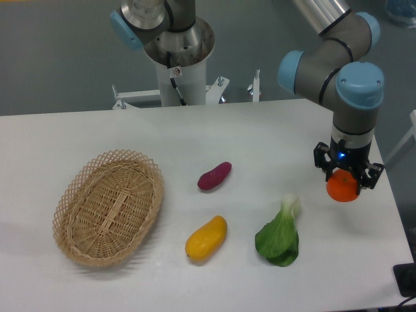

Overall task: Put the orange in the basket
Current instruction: 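Carry the held orange with the gripper toward the wicker basket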

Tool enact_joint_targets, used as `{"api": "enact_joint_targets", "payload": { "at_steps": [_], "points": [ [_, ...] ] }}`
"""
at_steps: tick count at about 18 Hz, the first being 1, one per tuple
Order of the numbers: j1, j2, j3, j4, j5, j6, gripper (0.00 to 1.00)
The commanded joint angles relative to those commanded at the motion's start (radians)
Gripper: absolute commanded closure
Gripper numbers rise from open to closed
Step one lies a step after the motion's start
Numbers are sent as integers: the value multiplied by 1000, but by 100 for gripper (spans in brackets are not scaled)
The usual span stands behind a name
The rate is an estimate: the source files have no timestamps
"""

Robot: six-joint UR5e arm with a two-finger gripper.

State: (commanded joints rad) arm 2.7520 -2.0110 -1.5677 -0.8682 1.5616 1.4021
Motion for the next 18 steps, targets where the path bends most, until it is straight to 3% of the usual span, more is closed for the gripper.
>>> {"api": "enact_joint_targets", "payload": {
  "at_steps": [9, 18],
  "points": [
    [-24, 8, -9, -2, -2, -28, 52],
    [-138, 11, -21, 0, 0, -244, 51]
  ]
}}
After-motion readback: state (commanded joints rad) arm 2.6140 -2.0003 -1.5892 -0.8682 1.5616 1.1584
